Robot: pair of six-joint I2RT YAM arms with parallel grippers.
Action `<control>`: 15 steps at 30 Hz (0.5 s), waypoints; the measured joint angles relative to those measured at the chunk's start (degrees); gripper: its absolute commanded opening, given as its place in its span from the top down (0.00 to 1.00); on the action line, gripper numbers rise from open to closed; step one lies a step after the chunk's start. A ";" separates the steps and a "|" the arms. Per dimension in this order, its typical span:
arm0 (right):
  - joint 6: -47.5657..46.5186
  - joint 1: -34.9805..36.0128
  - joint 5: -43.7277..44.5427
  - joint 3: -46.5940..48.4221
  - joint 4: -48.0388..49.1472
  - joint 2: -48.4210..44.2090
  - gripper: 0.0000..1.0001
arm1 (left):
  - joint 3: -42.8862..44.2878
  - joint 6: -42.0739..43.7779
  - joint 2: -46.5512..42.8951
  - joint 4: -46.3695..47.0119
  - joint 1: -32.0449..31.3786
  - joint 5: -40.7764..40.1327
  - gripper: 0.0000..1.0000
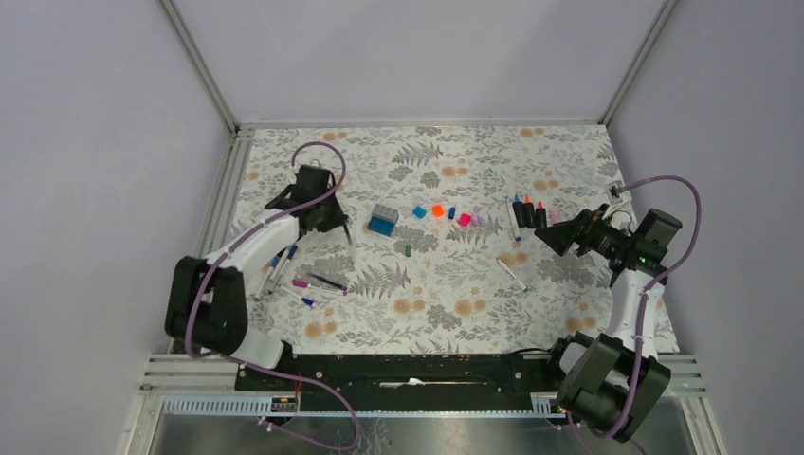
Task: Open the pen caps
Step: Pick up the pen from the center of the board.
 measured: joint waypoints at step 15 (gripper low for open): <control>-8.17 21.55 -1.70 7.30 -12.15 0.20 0.00 | -16.31 -10.10 -21.20 29.03 -8.39 16.22 1.00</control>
